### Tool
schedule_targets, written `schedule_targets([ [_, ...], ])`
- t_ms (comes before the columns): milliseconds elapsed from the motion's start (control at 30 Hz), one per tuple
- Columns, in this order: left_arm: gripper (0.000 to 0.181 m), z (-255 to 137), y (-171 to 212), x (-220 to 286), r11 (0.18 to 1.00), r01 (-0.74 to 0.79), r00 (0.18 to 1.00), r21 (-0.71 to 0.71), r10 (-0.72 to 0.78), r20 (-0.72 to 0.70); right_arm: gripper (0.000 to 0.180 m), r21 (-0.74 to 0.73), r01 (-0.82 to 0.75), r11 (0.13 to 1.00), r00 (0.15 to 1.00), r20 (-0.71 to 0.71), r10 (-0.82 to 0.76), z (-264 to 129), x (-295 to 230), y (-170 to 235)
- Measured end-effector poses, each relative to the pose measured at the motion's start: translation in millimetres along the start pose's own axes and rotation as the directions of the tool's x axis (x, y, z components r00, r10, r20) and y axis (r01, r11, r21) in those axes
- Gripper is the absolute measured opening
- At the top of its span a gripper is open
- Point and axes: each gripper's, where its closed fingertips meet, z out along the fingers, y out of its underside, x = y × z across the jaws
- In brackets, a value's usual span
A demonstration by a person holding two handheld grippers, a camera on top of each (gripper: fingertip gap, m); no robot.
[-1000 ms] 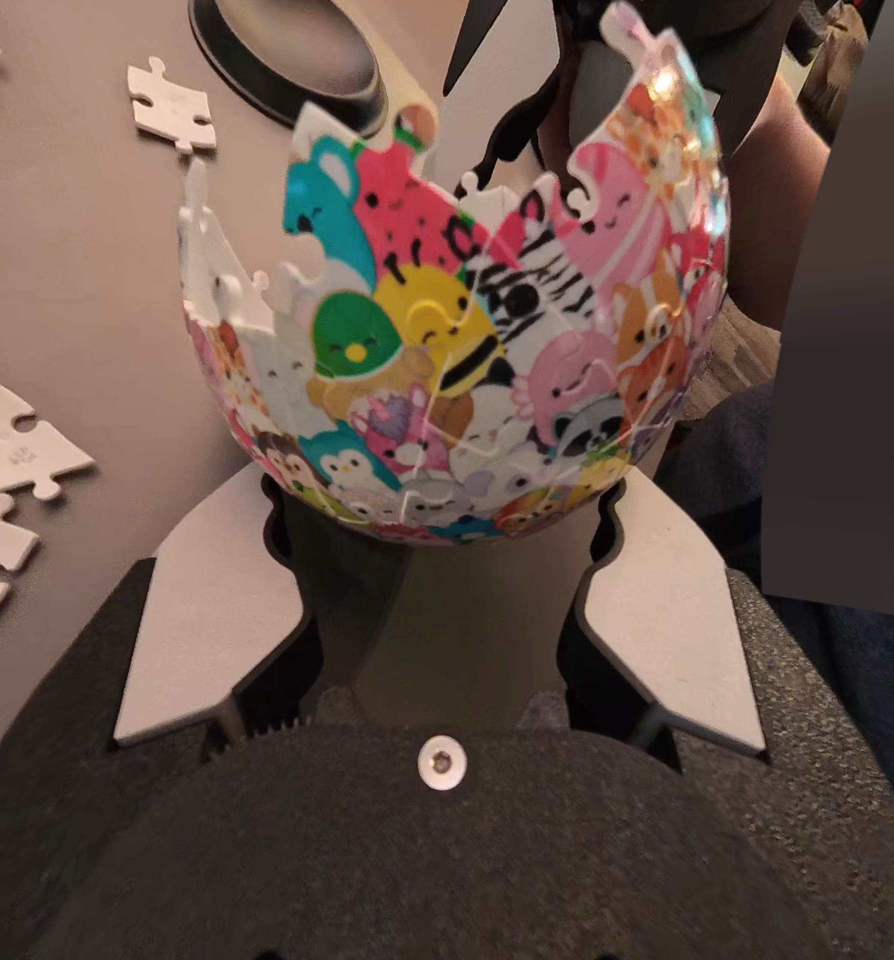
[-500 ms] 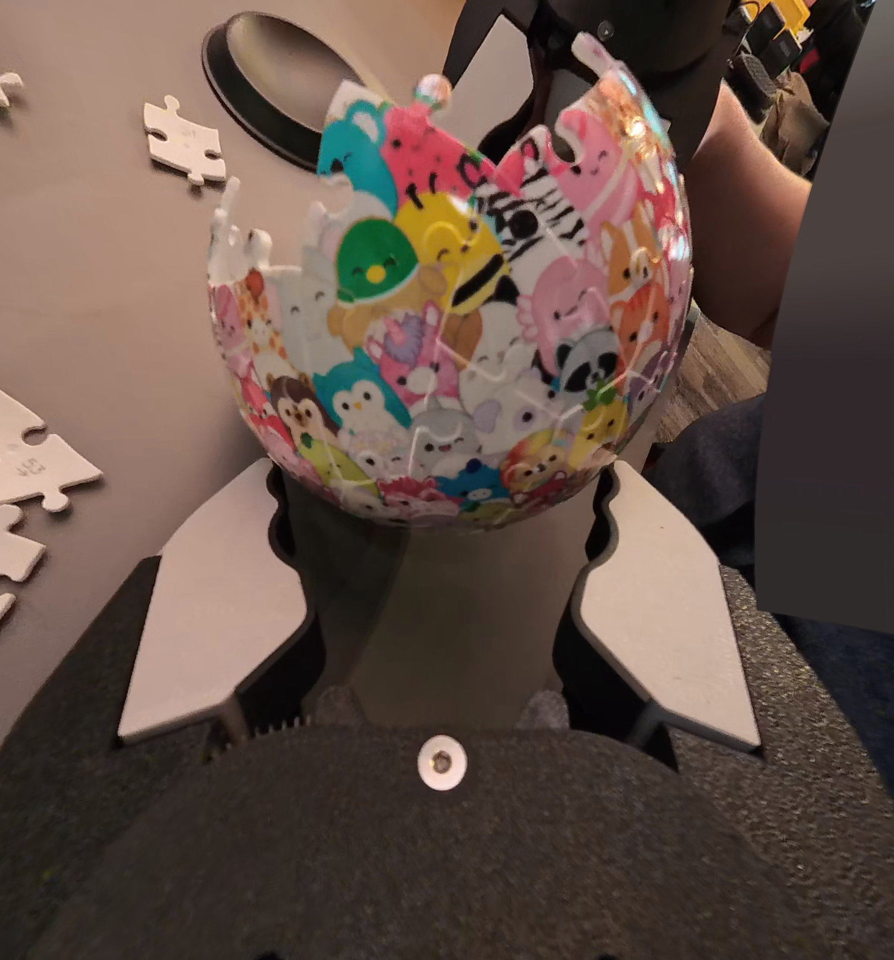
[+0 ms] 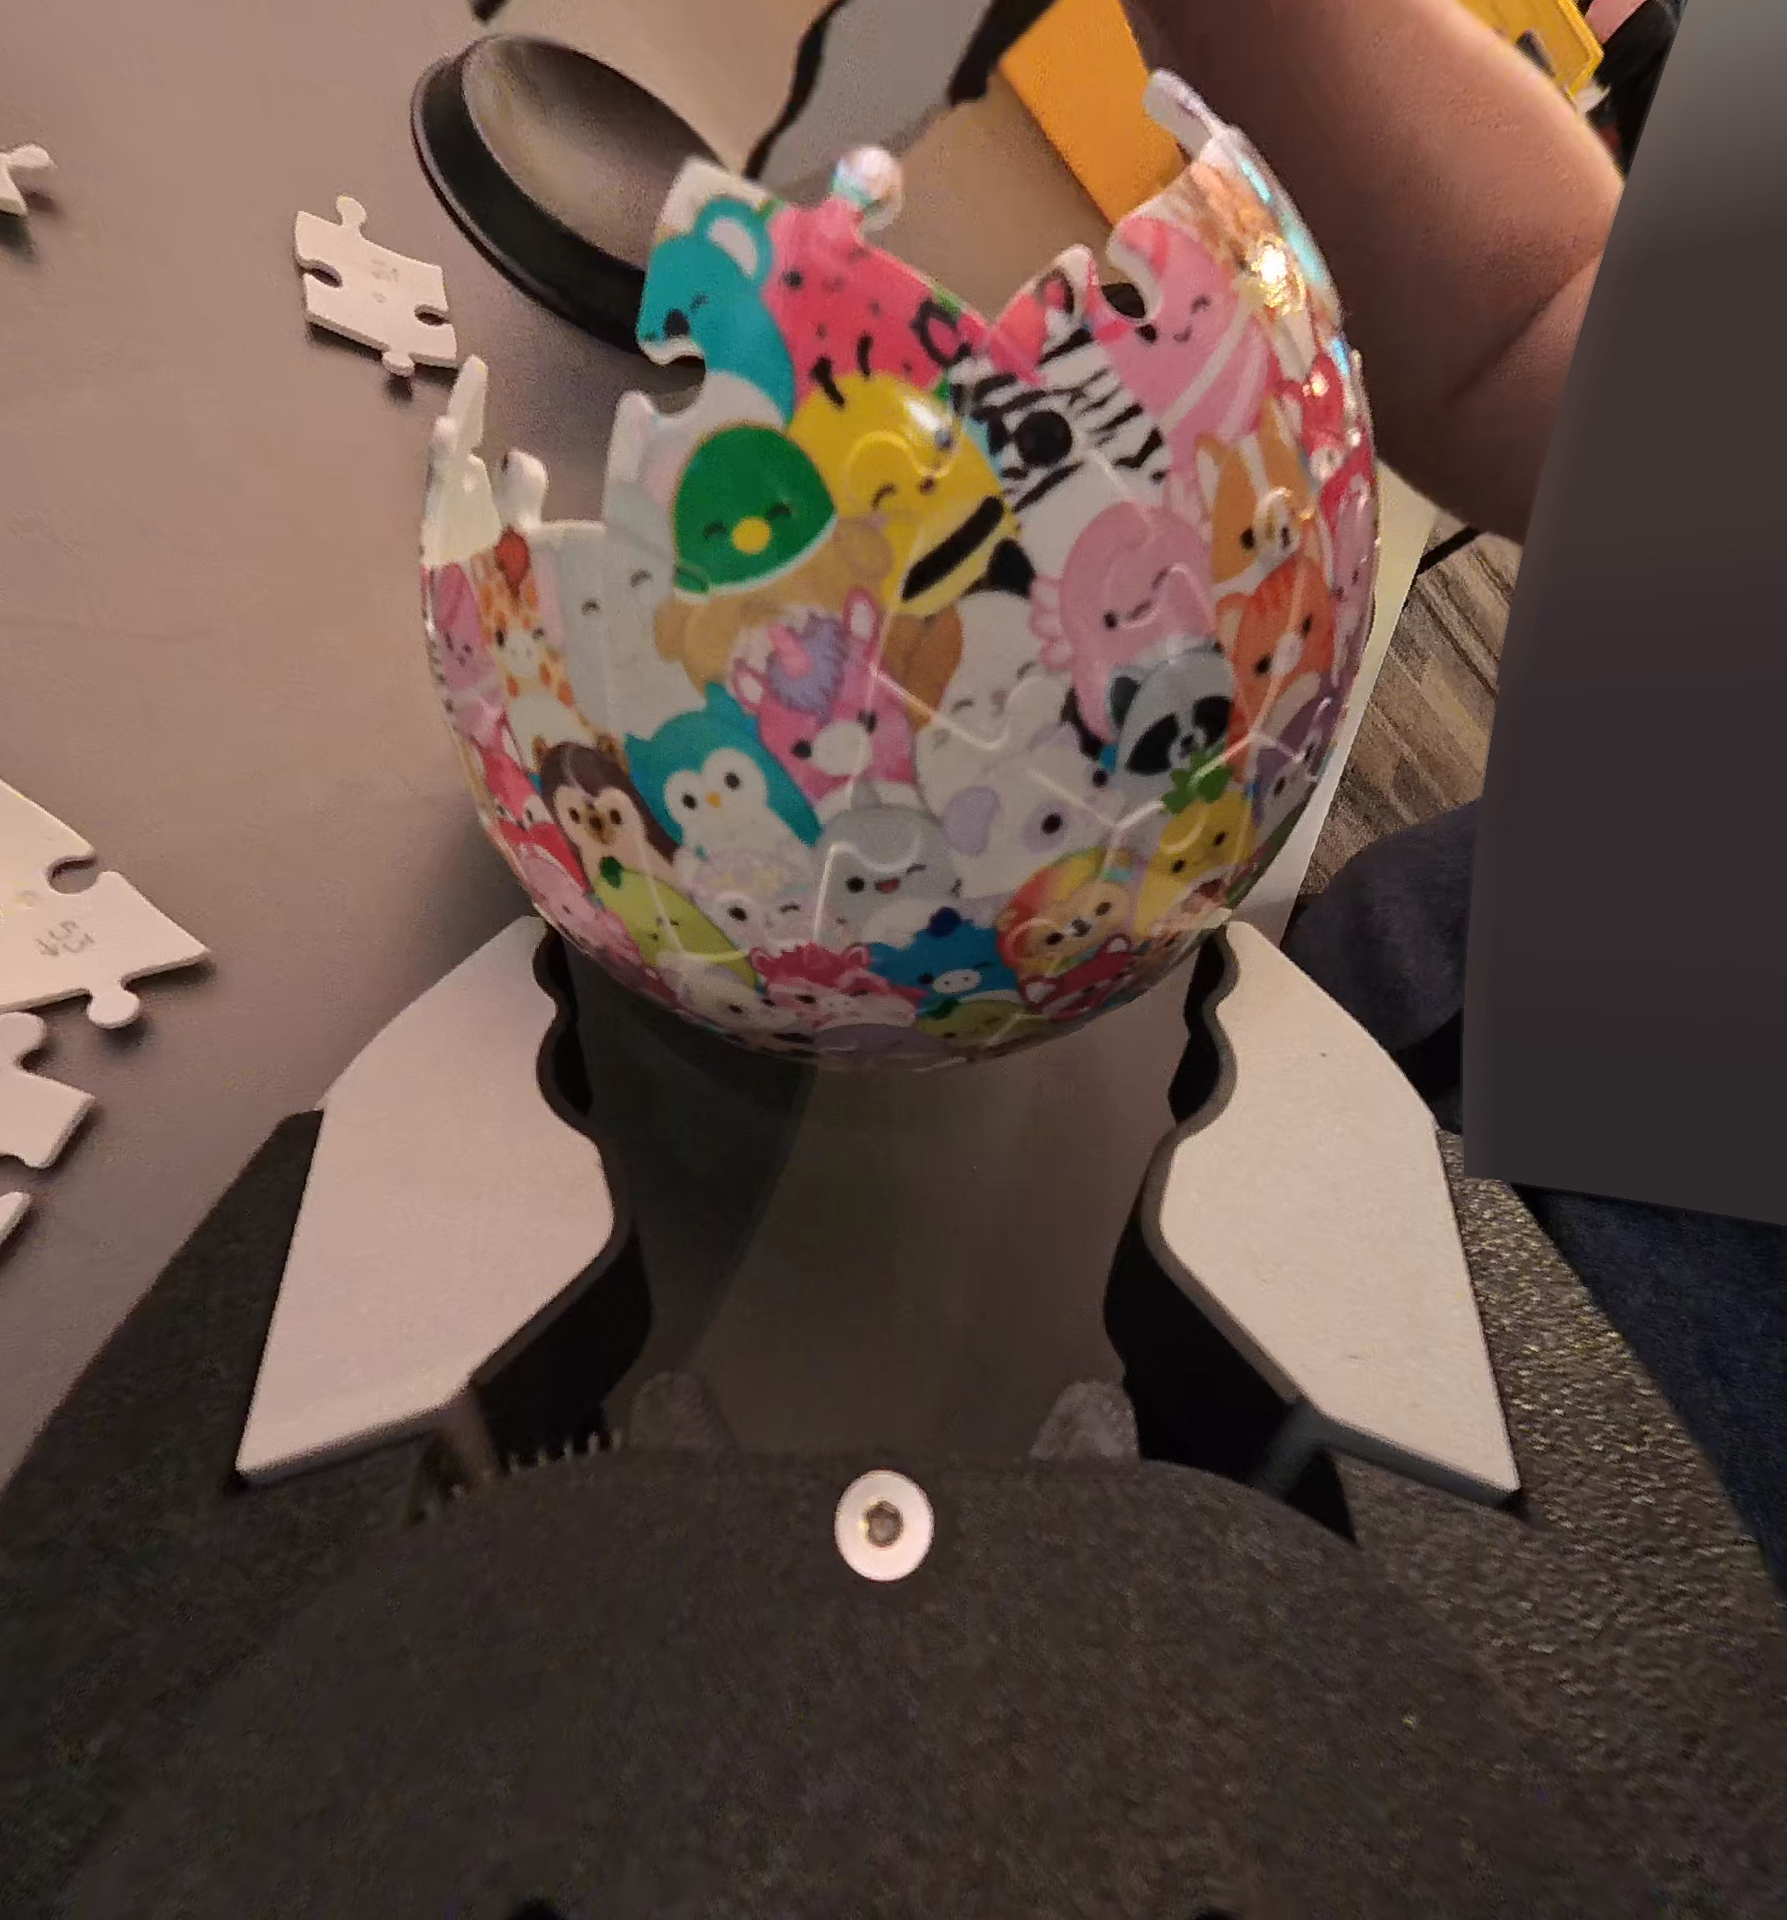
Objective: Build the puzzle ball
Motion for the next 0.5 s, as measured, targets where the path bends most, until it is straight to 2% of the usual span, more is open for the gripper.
schedule_targets([
  [333, 0.111, 0, 0, 0, 1.000, 0.001, 1.000, -0.002, -0.001, -0.002, 0.044, -0.185, 0.161, 0.969, 0.972, 0.198, -0.124, 32, 24, 27],
  [500, 0.111, 2, 1, -1, 1.000, -0.007, 1.000, -0.018, 0.007, 0.000, 0.038, -0.175, 0.158, 0.972, 0.954, 0.281, -0.105, 39, 21, 30],
])
